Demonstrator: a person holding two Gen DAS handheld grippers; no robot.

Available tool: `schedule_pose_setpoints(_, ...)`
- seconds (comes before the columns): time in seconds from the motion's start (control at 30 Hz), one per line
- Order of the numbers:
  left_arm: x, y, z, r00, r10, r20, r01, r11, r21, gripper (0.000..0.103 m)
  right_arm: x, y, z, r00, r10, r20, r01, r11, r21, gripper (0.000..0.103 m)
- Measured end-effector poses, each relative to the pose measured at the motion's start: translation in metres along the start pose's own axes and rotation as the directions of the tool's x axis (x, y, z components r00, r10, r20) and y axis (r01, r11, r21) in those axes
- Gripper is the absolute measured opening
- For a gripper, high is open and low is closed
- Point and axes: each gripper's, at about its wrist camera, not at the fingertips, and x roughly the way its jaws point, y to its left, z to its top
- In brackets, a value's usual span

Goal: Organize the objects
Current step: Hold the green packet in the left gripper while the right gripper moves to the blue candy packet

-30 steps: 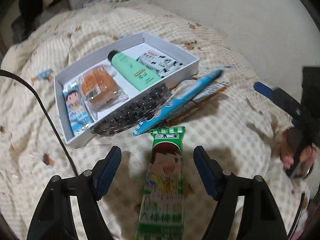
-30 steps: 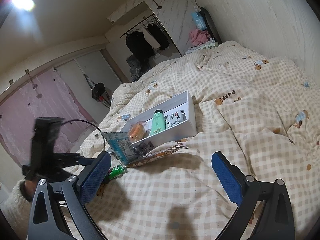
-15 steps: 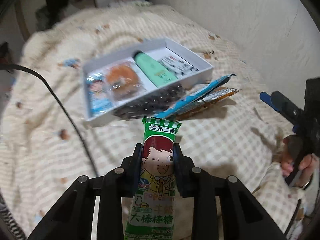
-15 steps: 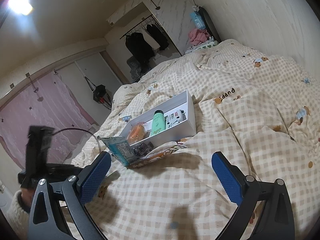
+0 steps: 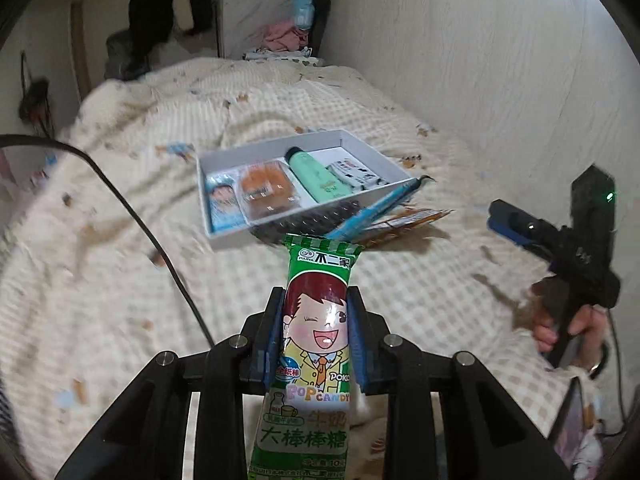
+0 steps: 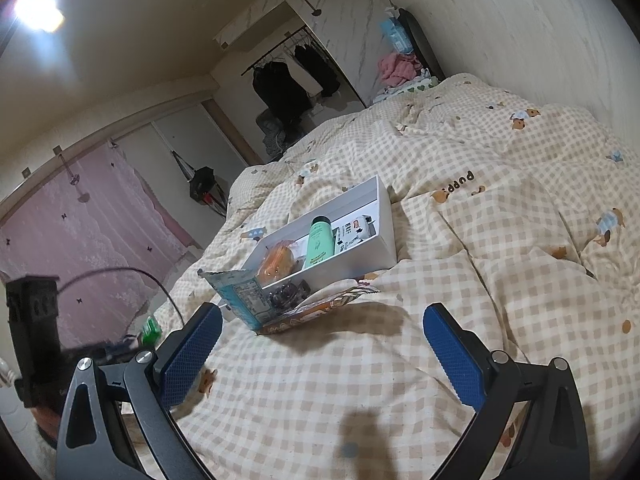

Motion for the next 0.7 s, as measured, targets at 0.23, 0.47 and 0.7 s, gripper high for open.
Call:
schedule_pose_setpoints(0.23,-0.001,0.004,-0.012,0.998,-0.02,0.065,0.023,0.998,-0.054,0.032,0.001,0.001,0.0,1.0,-0.003,-0.005,0.003,1.0,-0.003,0.101)
schedule_pose_setpoints(0.47,0.003,0.018,-0.022,0.997,-0.031,0.068,0.041,0.986,-0.159,0.032,0.0,-0.001,0.0,1.0,0.018,-0.008,-0.017,1.0,0.016,0.101)
schedule_pose_setpoints(0.7,0.01,0.017,-0.025,0.999,-0.021,0.038,0.027,0.986,-0.162,0.032,0.002,0.001,-0.001,1.0,0.019,-0.023,-0.018,1.0,0.004,0.101)
